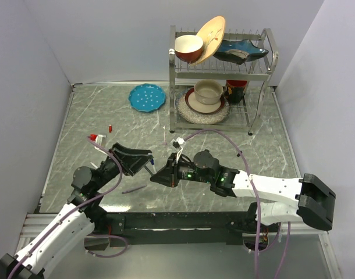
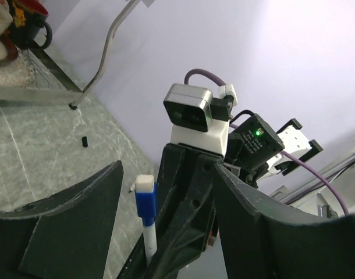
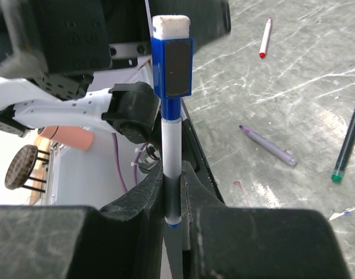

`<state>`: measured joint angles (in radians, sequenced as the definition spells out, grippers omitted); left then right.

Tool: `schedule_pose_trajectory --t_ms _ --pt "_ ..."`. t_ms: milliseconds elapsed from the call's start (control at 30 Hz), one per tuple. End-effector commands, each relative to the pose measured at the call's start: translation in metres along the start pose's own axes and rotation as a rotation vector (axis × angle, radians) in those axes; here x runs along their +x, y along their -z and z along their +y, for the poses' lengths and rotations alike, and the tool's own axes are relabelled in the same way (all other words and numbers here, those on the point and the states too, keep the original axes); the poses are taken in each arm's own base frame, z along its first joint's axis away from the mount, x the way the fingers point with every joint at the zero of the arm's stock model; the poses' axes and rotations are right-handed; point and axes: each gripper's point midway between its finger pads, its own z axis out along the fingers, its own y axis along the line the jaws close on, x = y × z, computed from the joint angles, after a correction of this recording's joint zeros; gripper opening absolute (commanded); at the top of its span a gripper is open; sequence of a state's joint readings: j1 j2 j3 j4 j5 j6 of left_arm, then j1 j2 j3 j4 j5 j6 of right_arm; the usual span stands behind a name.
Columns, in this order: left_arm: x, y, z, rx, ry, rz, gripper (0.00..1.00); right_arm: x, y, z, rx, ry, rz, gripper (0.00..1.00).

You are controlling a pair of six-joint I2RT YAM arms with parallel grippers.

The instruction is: Insert the pens into the pen caps

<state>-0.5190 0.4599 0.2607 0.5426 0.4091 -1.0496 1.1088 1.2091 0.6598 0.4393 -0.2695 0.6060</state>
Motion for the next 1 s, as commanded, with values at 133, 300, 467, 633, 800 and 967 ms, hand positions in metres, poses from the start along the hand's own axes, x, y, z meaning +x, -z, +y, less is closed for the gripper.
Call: schedule_pose_trajectory --t_ms 133,300,467,633,800,967 --pt "-0.014 -0.009 -0.013 0.016 -0.063 -0.01 0.62 -0.014 0.007 0.02 -0.059 0.016 -0.054 0.0" --pt "-0.003 -0.009 -0.013 0.045 -0.045 0.034 0.37 -0.018 0.005 0.022 -0.06 0.014 -0.06 0.0" --pt "0.008 -0.001 -0.006 0.039 0.001 0.048 0.01 -0.034 0.005 0.026 -0.053 0.018 -0.104 0.0" --pt "0.034 0.011 0.017 0.004 0.077 0.098 0.01 -0.073 0.005 0.021 0.029 0.028 -0.188 0.0" --pt "0.051 0.021 0.029 -0.004 0.146 0.111 0.01 -0.106 0.009 0.021 0.063 0.073 -0.227 0.0" --pt "0.072 0.024 0.039 -0.024 0.188 0.153 0.01 -0.134 0.004 0.025 0.082 0.144 -0.258 0.0"
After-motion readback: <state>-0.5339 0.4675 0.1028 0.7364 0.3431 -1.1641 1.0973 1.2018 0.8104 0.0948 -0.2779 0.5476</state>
